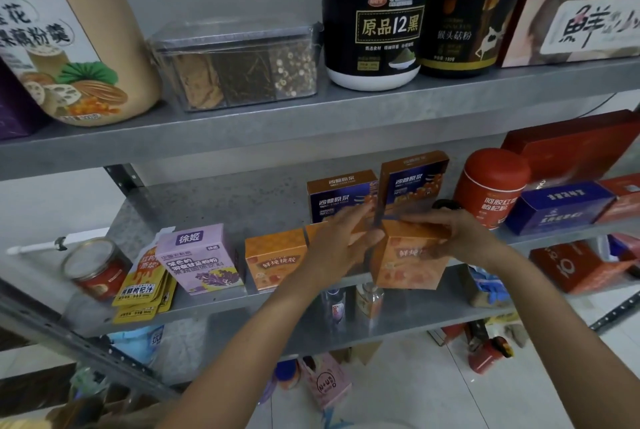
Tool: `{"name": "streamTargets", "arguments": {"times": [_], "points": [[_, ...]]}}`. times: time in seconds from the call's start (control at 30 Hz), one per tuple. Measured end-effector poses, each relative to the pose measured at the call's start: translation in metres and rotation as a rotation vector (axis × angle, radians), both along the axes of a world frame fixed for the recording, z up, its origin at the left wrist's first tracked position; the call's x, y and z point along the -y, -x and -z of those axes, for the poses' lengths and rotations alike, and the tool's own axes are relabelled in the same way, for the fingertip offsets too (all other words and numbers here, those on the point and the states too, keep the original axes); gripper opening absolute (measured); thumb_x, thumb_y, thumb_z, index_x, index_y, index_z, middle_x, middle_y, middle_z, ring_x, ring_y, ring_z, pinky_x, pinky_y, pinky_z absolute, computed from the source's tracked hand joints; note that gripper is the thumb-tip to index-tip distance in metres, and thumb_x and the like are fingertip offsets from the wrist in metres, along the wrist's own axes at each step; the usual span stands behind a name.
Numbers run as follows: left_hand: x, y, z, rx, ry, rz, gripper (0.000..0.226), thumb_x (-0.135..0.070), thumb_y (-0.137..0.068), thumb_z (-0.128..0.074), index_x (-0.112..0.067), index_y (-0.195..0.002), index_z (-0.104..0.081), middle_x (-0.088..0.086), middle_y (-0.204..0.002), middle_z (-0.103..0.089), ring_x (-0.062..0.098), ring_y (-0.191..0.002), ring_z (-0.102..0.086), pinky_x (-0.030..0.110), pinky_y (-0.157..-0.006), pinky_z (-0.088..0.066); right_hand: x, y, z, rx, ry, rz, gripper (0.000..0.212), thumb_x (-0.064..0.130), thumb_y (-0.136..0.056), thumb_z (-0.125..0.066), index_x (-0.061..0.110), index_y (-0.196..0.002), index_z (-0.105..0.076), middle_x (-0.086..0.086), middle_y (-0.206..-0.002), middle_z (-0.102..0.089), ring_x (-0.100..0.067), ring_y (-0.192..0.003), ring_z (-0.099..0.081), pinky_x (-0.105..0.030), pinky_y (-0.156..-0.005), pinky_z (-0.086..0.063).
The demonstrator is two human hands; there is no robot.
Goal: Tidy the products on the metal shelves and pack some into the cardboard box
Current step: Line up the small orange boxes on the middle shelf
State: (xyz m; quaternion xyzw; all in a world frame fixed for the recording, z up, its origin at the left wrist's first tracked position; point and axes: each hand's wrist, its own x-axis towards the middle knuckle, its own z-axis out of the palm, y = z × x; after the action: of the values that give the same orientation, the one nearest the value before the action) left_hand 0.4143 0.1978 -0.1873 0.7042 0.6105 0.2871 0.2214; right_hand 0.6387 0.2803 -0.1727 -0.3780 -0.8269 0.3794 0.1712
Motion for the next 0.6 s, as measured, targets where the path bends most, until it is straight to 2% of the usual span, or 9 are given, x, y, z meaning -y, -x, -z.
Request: {"name": "streamTargets", "arguments": {"times": [0.03, 0.1, 0.17, 0.23, 0.33, 0.4, 0.47, 0.6], "points": [[0.003, -0.008, 0.002, 0.088, 0.014, 0.063, 0.069, -0.064, -0.092, -0.039, -0.027, -0.15, -0.031, 0.0, -0.146, -0.048, 0.016, -0.129, -0.05, 0.038, -0.104, -0.046, 0.003, -0.001, -0.005, -0.043, 0.075, -0.004, 0.066, -0.006, -0.073, -0.076, 0.035, -0.122, -0.058, 0.025, -0.115, -0.052, 0.011, -0.104, -0.052, -0.014, -0.083, -0.048], [0.008, -0.023, 0.007, 0.268, 0.008, 0.087, 0.069, -0.071, -0.087, -0.037, -0.026, -0.139, -0.039, 0.005, -0.116, -0.065, 0.02, -0.1, -0.066, 0.039, -0.084, -0.057, 0.011, -0.002, -0.013, -0.174, 0.189, 0.005, 0.063, 0.005, -0.069, -0.08, 0.032, -0.123, -0.062, 0.016, -0.12, -0.061, -0.002, -0.108, -0.059, -0.026, -0.085, -0.055], [0.01, -0.033, 0.011, 0.421, -0.002, -0.018, 0.052, -0.07, -0.089, -0.036, -0.031, -0.121, -0.048, 0.015, -0.094, -0.063, 0.03, -0.082, -0.064, 0.045, -0.076, -0.056, 0.02, 0.0, -0.015, -0.289, 0.267, 0.054, 0.066, 0.018, -0.063, -0.081, 0.031, -0.125, -0.061, 0.012, -0.12, -0.065, -0.007, -0.11, -0.062, -0.032, -0.083, -0.056], [0.013, -0.04, 0.011, 0.527, 0.002, -0.13, 0.039, -0.066, -0.094, -0.035, -0.032, -0.108, -0.051, 0.014, -0.086, -0.062, 0.029, -0.079, -0.065, 0.048, -0.078, -0.056, 0.03, 0.006, -0.012, -0.422, 0.303, 0.182, 0.07, 0.019, -0.067, -0.079, 0.033, -0.131, -0.053, 0.01, -0.121, -0.066, -0.007, -0.109, -0.063, -0.032, -0.082, -0.055], [0.016, -0.045, 0.011, 0.59, 0.053, -0.257, 0.041, -0.063, -0.093, -0.033, -0.029, -0.108, -0.052, 0.004, -0.089, -0.066, 0.018, -0.083, -0.069, 0.047, -0.082, -0.057, 0.052, 0.015, 0.004, -0.6, 0.416, 0.397, 0.064, 0.026, -0.073, -0.075, 0.032, -0.131, -0.049, 0.007, -0.117, -0.066, -0.012, -0.104, -0.066, -0.034, -0.084, -0.055], [0.018, -0.046, 0.01, 0.624, 0.082, -0.317, 0.041, -0.068, -0.088, -0.031, -0.036, -0.103, -0.052, 0.0, -0.095, -0.067, 0.015, -0.088, -0.068, 0.044, -0.088, -0.056, 0.069, 0.019, 0.015, -0.621, 0.575, 0.431, 0.059, 0.035, -0.072, -0.073, 0.025, -0.126, -0.053, -0.002, -0.116, -0.069, -0.019, -0.101, -0.069, -0.036, -0.084, -0.056], [0.02, -0.046, 0.011, 0.638, 0.102, -0.356, 0.045, -0.077, -0.086, -0.03, -0.039, -0.096, -0.053, -0.002, -0.097, -0.068, 0.015, -0.091, -0.067, 0.045, -0.091, -0.054, 0.085, 0.02, 0.02, -0.623, 0.718, 0.413, 0.048, 0.032, -0.074, -0.069, 0.017, -0.119, -0.059, -0.008, -0.109, -0.073, -0.02, -0.094, -0.071, -0.03, -0.077, -0.058], [0.026, -0.045, 0.007, 0.677, 0.161, -0.379, 0.048, -0.077, -0.083, -0.033, -0.035, -0.091, -0.055, -0.001, -0.097, -0.069, 0.018, -0.093, -0.067, 0.047, -0.092, -0.053, 0.094, 0.018, 0.025, -0.706, 0.796, 0.43, 0.04, 0.022, -0.075, -0.068, 0.003, -0.111, -0.064, -0.015, -0.101, -0.074, -0.02, -0.084, -0.072, -0.023, -0.07, -0.058]]}}
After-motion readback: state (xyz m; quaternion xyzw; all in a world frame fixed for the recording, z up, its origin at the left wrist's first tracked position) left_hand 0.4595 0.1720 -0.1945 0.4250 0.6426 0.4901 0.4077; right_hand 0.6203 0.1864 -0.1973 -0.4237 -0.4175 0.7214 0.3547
